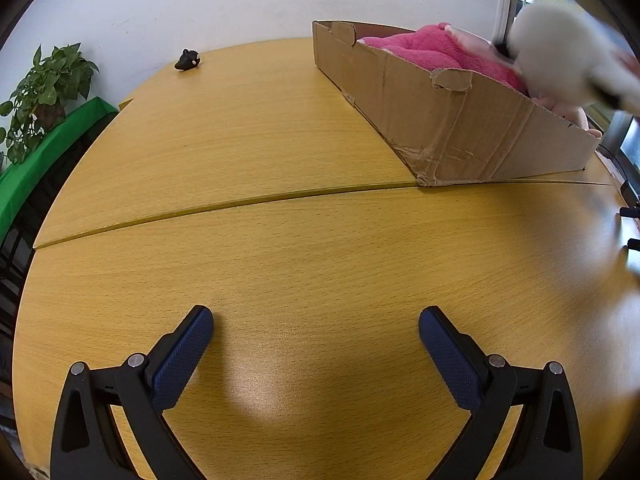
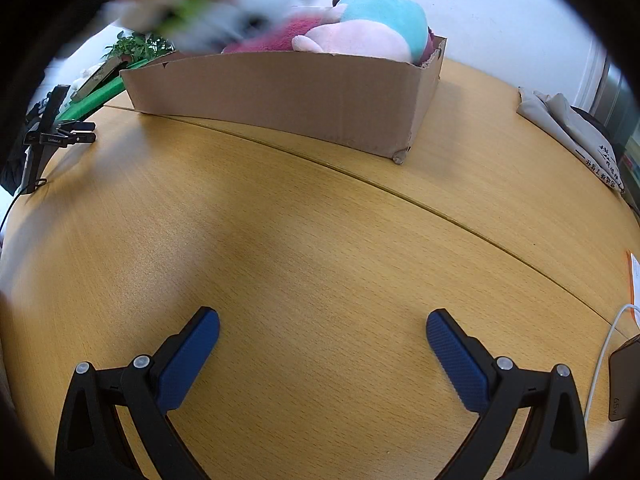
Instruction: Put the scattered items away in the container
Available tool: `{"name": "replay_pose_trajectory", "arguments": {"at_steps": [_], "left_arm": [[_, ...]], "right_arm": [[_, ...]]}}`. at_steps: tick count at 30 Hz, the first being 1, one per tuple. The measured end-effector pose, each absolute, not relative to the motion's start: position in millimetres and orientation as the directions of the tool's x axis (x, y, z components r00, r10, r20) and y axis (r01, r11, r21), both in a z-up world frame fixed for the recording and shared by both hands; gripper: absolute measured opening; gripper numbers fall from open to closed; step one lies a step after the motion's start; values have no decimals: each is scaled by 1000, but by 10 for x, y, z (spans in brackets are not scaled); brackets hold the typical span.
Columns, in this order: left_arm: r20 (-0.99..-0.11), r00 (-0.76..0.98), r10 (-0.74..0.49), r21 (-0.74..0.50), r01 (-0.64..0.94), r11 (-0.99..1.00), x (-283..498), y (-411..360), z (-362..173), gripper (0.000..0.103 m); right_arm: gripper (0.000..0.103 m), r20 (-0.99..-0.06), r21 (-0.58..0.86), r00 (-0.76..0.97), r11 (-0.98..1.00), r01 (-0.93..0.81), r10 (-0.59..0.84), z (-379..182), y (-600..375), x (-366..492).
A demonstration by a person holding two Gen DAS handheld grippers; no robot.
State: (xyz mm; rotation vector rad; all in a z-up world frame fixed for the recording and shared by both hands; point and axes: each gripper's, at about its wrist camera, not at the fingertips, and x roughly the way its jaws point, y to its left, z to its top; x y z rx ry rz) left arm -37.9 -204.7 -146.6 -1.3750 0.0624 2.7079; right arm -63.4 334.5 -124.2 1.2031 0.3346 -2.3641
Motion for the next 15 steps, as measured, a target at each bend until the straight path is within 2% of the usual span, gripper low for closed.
{"name": "replay_pose_trajectory", "arguments": {"at_steps": [9, 15], "left_arm": [[-807, -587, 72, -10, -109, -994, -374, -2043, -1471, 103], [-806, -590, 31, -12, -36, -999, -329, -2118, -1459, 103]], "right_arm": [[103, -809, -6, -511, -866, 500, -290, -1243, 3344, -633], [103, -809, -6, -512, -866, 500, -290, -1244, 3345, -632]]}}
